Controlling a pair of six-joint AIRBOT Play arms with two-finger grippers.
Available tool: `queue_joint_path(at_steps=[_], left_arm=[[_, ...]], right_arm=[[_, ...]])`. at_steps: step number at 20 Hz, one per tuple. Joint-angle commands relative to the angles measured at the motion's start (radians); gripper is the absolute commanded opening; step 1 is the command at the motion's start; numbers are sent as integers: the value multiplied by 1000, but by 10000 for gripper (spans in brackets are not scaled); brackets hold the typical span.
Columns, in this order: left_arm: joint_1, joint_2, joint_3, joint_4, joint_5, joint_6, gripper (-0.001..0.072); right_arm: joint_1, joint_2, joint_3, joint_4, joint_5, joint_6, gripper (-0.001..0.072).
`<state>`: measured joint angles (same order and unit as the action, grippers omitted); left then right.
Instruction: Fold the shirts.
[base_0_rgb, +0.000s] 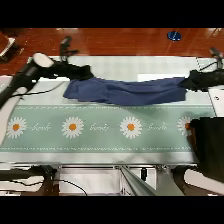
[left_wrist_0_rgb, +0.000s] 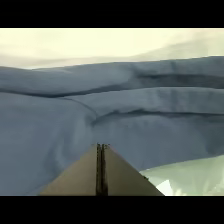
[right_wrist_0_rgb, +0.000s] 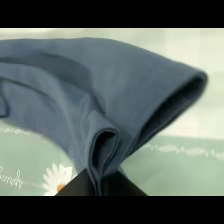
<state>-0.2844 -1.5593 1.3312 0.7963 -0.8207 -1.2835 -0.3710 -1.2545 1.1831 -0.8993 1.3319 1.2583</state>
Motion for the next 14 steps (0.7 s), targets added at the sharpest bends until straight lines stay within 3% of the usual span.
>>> queue_joint_path(at_steps=[1, 5, 10, 14], left_arm=[[-194, -109, 87, -1, 44, -31, 28], [-376, -308, 298, 0, -13, -129, 28], [-543, -492, 484, -16, -48, -259, 28], [-632, -559, 544, -89, -79, -262, 29]], right_arm=[[-27, 306, -159, -31, 9, 8, 21], [-27, 511, -205, -16, 27, 63, 21], [-25, 560, -204, 74, 26, 68, 21], [-24, 560, -204, 82, 15, 68, 21]])
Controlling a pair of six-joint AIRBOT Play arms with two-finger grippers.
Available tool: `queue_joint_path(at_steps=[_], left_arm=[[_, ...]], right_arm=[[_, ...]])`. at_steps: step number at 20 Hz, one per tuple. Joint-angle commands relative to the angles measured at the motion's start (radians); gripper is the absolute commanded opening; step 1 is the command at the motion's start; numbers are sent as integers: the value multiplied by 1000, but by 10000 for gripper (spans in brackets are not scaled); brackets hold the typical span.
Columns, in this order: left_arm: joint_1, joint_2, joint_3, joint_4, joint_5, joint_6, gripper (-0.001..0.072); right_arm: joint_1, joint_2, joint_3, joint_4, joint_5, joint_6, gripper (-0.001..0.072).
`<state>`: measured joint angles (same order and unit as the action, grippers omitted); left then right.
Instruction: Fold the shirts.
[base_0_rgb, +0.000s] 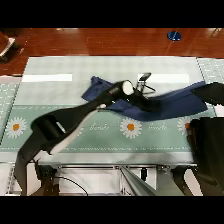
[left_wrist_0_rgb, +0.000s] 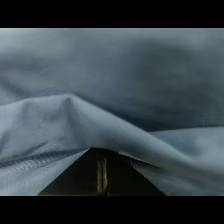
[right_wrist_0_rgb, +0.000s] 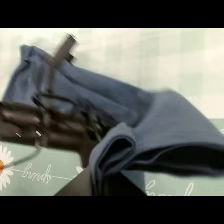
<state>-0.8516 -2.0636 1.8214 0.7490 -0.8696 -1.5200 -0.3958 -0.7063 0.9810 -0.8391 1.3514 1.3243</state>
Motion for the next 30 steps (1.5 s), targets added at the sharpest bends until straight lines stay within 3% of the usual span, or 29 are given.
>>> queue_joint_path(at_steps=[1, 4, 8, 10, 14, 17, 21, 25, 26, 27, 28, 30], left_arm=[[-65, -53, 61, -43, -37, -14, 29], [39, -20, 102, -38, -124, -11, 29], [332, 130, 82, 104, -316, -16, 29], [490, 272, 3, 193, -349, -15, 29], [745, 676, -316, 285, -276, 32, 29], [853, 988, -613, 303, -174, 34, 29], [867, 1271, -954, 287, -72, 30, 29], [863, 1352, -1161, 206, -36, 31, 29], [853, 1349, -1194, 193, -12, 31, 29], [841, 1345, -1217, 191, 18, 30, 30], [829, 1337, -1233, 189, 47, 30, 29], [816, 1326, -1243, 169, 75, 31, 29]], right_arm=[[1, 12, -2, 22, -5, 2, 21], [1, 11, -2, 25, -8, 8, 21], [114, -42, 14, 39, -55, 28, 21], [230, -124, 55, 47, -112, 43, 21], [481, -386, 229, 48, -250, 61, 21], [636, -639, 414, 49, -283, 86, 21], [776, -939, 648, 48, -286, 116, 21], [840, -1144, 782, 52, -297, 171, 23], [851, -1175, 793, 65, -307, 180, 120], [857, -1197, 797, 97, -309, 179, 352], [855, -1202, 797, 115, -299, 163, 410], [808, -1173, 797, 117, -250, 165, 410]])
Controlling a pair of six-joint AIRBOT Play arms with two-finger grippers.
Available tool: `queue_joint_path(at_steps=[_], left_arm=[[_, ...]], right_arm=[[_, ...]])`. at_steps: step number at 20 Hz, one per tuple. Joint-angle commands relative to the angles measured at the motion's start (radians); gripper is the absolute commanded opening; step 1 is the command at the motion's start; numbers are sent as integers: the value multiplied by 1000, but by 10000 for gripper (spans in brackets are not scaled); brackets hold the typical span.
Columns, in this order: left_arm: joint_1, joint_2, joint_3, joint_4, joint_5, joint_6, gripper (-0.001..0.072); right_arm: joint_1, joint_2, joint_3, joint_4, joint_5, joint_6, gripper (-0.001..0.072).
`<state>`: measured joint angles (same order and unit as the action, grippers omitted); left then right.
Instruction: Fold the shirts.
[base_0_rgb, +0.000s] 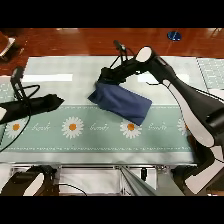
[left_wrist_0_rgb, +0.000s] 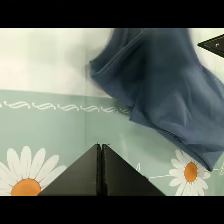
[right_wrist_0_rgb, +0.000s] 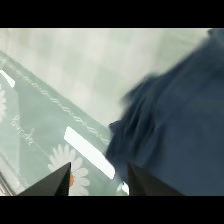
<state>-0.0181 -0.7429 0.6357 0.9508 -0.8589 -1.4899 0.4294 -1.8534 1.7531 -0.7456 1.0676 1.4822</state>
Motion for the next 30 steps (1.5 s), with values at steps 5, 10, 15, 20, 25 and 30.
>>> queue_joint_path(at_steps=[5, 10, 15, 20, 25, 30], left_arm=[[-18, 3, -58, -39, 63, 0, 30], [-20, 2, -63, -39, 66, 1, 29], [-20, 0, -63, -39, 94, 0, 30], [-20, -1, -63, -39, 108, 1, 29], [-20, -1, -63, -39, 121, 1, 30], [-20, -1, -63, -39, 122, 0, 30]], right_arm=[[-317, 246, 20, -84, 329, -14, 410], [-537, 766, -489, -561, 166, 88, 410], [-582, 1093, -1244, -360, -269, 306, 404], [-582, 984, -1349, -146, -311, 180, 404], [-582, 782, -1341, 188, -281, -85, 404], [-441, 552, -1198, 241, -249, -156, 404]])
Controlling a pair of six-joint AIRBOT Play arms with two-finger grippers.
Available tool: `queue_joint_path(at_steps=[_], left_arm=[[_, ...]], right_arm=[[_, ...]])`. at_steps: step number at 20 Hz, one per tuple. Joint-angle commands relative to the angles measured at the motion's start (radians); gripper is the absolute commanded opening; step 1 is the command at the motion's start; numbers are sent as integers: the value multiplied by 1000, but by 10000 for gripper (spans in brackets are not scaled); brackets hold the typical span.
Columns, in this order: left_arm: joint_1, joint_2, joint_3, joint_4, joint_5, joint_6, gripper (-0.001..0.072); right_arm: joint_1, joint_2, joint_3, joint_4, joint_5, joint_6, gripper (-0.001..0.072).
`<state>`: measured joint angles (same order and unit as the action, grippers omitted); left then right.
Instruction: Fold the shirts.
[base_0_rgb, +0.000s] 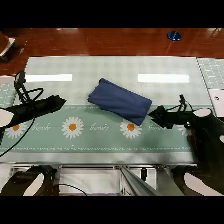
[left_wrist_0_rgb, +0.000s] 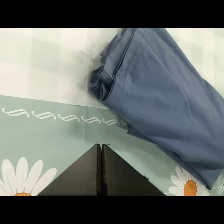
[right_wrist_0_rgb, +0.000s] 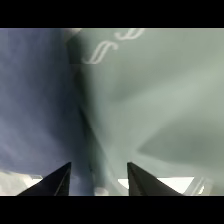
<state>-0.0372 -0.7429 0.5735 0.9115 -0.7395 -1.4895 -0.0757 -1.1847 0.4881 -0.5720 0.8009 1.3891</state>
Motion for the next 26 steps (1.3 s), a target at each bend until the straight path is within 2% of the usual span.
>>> queue_joint_path(at_steps=[1, 5, 6, 7, 8, 9, 13, 18, 22, 26], left_arm=[[-1, -1, 0, 0, 2, 0, 30], [-1, -1, 0, 0, 2, 0, 30], [-1, -1, 0, 0, 2, 0, 30], [-1, -1, 0, 0, 2, 0, 30], [-1, -1, 0, 0, 2, 0, 29], [-1, -1, 0, 0, 2, 0, 29], [-1, -1, 0, 0, -4, 0, 30], [-1, -1, 0, 0, -5, 0, 30], [-1, -1, 0, -1, -5, 0, 30], [-1, -1, 0, 0, -5, 0, 30]], right_arm=[[90, -159, 107, 67, 17, -62, 404], [142, -302, 273, 67, 41, -55, 404], [155, -332, 315, 66, 63, -57, 384], [166, -354, 356, 65, 89, -72, 249], [175, -364, 394, 66, 115, -113, 62], [183, -364, 438, 65, 140, -160, 21], [185, -335, 683, -67, 303, -123, 21], [149, -189, 974, -295, 455, 39, 20], [36, -71, 1086, -449, 569, 156, 20], [-162, 52, 1099, -492, 698, 223, 20]])
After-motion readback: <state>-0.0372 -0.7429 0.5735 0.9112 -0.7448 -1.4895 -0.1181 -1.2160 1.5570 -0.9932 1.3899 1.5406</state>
